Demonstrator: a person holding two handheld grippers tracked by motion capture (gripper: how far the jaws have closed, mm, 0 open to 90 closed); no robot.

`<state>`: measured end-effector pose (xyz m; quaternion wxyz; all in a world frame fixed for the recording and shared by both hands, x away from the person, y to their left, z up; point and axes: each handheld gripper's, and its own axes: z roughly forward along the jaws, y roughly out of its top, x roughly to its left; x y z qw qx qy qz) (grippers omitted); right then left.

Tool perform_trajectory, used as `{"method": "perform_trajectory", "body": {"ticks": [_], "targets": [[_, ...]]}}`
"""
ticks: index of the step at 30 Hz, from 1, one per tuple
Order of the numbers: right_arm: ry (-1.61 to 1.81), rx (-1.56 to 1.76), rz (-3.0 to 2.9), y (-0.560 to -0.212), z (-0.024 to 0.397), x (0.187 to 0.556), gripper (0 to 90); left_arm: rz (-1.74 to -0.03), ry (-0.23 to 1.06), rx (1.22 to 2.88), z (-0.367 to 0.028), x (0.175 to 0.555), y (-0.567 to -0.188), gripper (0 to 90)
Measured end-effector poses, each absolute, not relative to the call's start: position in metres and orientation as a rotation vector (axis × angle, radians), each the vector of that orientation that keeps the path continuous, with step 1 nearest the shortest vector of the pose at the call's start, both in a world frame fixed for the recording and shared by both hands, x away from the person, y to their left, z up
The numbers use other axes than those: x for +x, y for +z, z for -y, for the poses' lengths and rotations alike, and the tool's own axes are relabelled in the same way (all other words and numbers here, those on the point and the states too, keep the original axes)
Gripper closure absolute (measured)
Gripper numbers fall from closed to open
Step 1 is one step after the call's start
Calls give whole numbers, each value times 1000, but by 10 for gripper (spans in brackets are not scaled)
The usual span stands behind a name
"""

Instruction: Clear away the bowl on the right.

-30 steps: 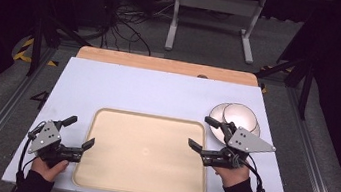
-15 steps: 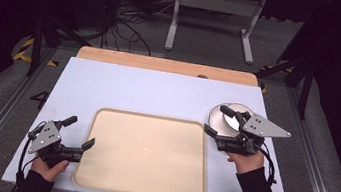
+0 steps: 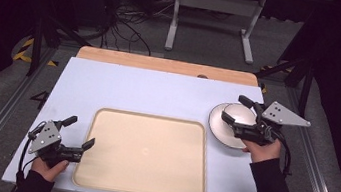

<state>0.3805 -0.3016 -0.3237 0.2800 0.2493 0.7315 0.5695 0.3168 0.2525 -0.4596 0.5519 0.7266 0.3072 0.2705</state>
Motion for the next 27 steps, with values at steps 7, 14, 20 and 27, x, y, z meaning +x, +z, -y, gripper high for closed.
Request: {"method": "perform_trajectory", "body": {"ticks": [7,14,20,27], "targets": [[1503,689,-1950,-319,314,386,222,-728,640,1719,-252,317,-460,62],[1504,758,-1886,-316,331,390,265,-728,639,1717,-252,317,-460,62],[1498,769,-1876,-313,340,392,265,-729,641,1719,-252,317,-460,62],[1368,846,-1876,-315,352,401,352,-733,643,1719,-252,317,-460,63]]}}
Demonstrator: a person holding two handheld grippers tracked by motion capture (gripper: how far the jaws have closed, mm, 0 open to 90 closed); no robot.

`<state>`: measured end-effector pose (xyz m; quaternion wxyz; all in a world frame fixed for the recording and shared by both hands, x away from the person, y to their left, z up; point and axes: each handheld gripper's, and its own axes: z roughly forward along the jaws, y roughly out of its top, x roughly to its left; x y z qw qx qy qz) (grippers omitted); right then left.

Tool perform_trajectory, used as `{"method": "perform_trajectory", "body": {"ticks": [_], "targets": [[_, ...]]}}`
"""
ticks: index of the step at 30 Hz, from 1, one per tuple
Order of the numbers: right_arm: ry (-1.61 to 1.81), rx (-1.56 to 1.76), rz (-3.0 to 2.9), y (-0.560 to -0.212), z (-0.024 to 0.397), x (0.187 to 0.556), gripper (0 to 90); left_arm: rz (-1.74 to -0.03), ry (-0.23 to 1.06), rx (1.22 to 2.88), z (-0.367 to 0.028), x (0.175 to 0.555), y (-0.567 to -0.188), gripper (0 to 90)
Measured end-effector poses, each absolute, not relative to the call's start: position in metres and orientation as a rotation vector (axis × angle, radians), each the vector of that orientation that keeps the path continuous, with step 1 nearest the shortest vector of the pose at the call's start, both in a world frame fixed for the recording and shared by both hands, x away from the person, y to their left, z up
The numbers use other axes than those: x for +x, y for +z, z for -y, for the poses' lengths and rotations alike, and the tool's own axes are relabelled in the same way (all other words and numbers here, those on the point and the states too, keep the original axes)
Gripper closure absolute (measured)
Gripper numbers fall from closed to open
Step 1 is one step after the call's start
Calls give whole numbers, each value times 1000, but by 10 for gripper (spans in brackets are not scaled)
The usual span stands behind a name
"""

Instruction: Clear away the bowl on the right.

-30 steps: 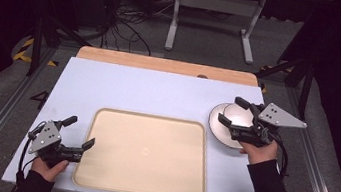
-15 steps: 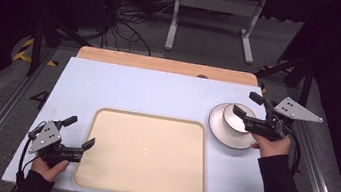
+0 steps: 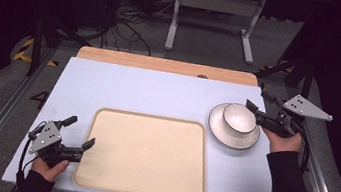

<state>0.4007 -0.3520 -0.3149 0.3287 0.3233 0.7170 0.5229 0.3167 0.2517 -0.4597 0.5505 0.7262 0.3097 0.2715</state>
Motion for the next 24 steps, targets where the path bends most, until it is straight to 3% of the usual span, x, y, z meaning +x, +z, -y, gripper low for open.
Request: {"method": "perform_trajectory", "body": {"ticks": [24], "targets": [[955,1171,-2132,-304,352,444,439,-730,643,1717,-252,317,-460,63]]}}
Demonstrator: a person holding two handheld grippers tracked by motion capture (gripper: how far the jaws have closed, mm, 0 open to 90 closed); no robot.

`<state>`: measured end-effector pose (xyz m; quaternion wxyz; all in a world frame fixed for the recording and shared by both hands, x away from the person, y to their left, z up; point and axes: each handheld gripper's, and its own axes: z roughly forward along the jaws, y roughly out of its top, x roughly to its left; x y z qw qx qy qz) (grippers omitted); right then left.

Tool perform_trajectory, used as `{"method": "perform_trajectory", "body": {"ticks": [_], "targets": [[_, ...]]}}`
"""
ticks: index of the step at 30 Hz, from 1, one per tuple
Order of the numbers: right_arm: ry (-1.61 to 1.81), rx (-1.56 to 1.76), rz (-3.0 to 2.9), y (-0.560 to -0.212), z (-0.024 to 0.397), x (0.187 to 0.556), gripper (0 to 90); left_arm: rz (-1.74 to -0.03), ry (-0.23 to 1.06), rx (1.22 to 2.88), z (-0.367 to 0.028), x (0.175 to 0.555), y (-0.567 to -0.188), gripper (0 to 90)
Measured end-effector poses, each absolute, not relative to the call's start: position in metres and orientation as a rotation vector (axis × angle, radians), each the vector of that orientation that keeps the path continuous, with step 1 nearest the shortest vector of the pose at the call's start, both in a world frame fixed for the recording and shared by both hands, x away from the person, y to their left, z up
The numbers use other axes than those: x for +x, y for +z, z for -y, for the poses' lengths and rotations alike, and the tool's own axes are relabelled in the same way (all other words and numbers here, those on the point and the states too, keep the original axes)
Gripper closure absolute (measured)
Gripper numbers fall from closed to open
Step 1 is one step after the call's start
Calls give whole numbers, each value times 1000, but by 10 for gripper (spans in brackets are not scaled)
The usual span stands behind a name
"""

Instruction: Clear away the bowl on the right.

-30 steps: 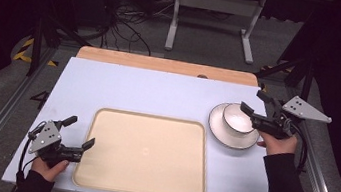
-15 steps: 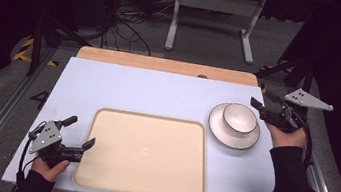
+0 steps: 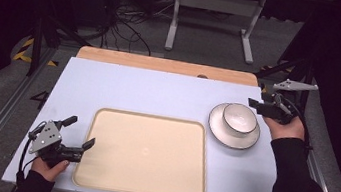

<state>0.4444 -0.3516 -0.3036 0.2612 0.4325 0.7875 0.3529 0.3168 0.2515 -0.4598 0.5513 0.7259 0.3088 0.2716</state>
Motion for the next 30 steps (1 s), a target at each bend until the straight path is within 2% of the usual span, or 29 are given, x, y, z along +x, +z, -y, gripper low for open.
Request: {"method": "perform_trajectory", "body": {"ticks": [11,23,30], "targets": [[793,1271,-2201,-303,354,462,454,-731,643,1717,-251,317,-460,63],[623,1441,-2296,-328,359,484,446,-730,642,1717,-251,317,-460,63],[570,1525,-2322,-340,362,493,492,-730,642,1718,-252,317,-460,63]]}}
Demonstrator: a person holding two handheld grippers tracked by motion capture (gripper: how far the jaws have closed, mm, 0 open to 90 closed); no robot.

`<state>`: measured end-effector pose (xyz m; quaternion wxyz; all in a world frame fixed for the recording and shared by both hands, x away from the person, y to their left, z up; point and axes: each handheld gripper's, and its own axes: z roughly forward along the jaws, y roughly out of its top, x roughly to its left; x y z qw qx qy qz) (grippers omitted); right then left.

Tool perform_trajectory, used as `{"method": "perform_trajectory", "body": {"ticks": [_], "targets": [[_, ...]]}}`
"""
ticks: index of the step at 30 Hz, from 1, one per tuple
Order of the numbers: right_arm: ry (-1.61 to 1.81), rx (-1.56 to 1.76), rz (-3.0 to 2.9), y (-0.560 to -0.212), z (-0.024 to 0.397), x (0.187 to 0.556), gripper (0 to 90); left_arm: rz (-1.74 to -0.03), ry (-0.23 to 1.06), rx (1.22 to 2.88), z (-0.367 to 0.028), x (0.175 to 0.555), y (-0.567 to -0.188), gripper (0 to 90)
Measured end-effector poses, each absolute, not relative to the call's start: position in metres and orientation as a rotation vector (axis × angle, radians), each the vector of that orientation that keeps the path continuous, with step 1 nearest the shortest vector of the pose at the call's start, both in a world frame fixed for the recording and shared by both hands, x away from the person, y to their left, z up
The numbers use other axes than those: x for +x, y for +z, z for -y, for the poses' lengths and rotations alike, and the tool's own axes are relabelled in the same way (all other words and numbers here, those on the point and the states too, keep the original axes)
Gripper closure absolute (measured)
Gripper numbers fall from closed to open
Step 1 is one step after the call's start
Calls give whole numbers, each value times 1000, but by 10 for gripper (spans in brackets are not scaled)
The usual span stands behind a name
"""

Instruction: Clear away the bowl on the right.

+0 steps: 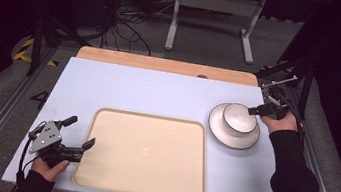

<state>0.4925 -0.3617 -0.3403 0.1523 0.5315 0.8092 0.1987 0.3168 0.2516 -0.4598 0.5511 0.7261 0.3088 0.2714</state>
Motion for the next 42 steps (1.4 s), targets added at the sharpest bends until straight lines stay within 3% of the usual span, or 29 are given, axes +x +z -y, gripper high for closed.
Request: {"method": "perform_trajectory", "body": {"ticks": [6,21,30,42], "targets": [[528,1597,-2344,-352,366,498,515,-731,643,1717,-251,317,-460,63],[450,1701,-2405,-376,366,509,676,-731,642,1718,-252,317,-460,63],[420,1782,-2386,-380,365,511,828,-732,643,1717,-252,317,-460,63],[436,1751,-2364,-367,358,507,842,-736,645,1718,-252,317,-460,63]]}}
